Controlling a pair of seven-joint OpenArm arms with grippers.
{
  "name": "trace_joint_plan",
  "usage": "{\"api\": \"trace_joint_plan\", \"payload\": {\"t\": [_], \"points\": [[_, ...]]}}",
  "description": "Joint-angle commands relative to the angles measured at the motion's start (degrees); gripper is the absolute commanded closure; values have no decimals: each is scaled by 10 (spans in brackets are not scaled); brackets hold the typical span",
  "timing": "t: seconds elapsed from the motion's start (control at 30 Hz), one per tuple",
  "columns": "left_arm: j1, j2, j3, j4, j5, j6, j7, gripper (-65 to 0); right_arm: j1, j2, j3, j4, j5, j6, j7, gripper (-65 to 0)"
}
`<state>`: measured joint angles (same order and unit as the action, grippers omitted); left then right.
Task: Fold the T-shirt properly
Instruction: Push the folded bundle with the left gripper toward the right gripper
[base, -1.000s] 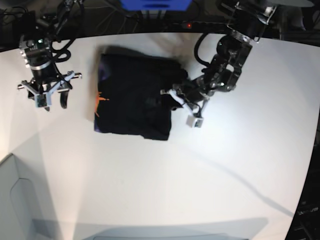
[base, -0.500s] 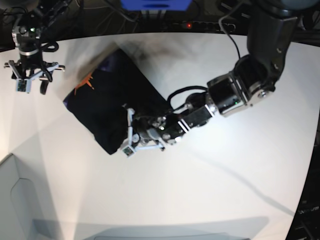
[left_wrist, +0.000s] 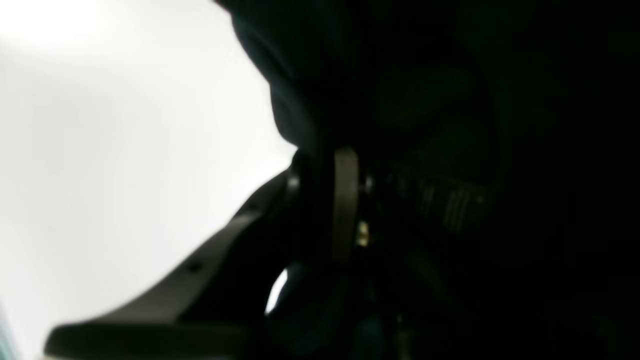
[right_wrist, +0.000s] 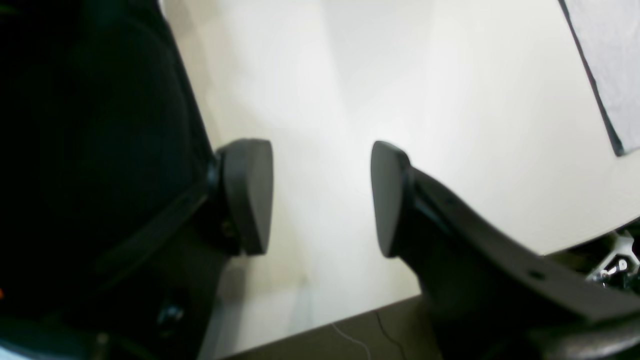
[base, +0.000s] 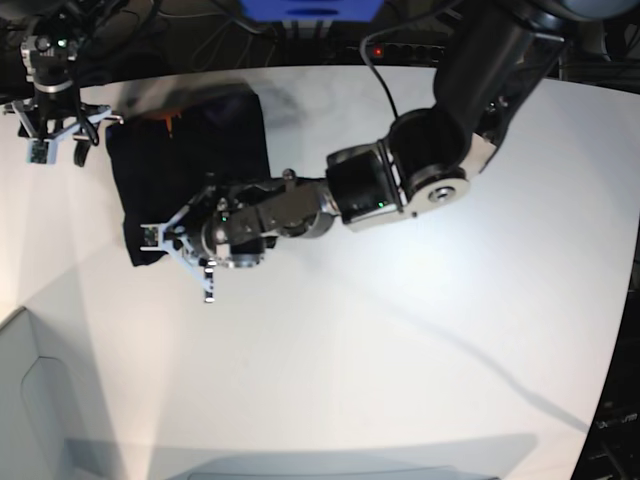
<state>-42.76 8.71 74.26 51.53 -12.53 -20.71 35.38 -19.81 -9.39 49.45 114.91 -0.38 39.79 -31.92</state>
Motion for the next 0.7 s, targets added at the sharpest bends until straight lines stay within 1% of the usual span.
{"api": "trace_joint_plan", "payload": {"t": [0.0, 0.03, 0.1, 0.2, 0.23, 0.27, 0.3, 0.37, 0.47, 0.5, 0.6, 0.67], "points": [[-15, 3, -4, 4, 17, 0, 16, -24, 0, 4, 2, 11, 8, 2, 12, -314], [-17, 3, -4, 4, 16, 1, 18, -49, 0, 4, 2, 11, 8, 2, 12, -314], [-19, 3, -4, 4, 19, 4, 18, -134, 1, 4, 1, 11, 8, 2, 12, -314], [-25, 3, -5, 10, 20, 6, 13, -284, 4, 4, 0, 10, 8, 2, 12, -314], [-32, 3, -16, 10, 20, 6, 12, -326, 5, 4, -1, 10, 8, 2, 12, -314], [-35, 3, -32, 11, 20, 6, 12, -353, 6, 4, -2, 10, 8, 2, 12, -314], [-37, 3, -49, 14, 20, 6, 12, -367, 7, 4, -2, 10, 8, 2, 12, -314], [-37, 3, -92, 36, 20, 6, 14, -371, 9, 4, -3, 10, 8, 2, 12, -314], [-37, -14, -162, 99, 21, 6, 19, -367, 13, 4, -6, 10, 8, 2, 12, -314], [-36, -27, -184, 130, 21, 6, 22, -367, 14, 4, -7, 10, 8, 2, 12, -314], [-28, -73, -244, 214, 21, 6, 62, -367, 15, 4, -22, 10, 8, 2, 12, -313], [1, -113, -297, 273, 20, 6, 96, -367, 15, 4, -35, 10, 8, 2, 12, -308]]}}
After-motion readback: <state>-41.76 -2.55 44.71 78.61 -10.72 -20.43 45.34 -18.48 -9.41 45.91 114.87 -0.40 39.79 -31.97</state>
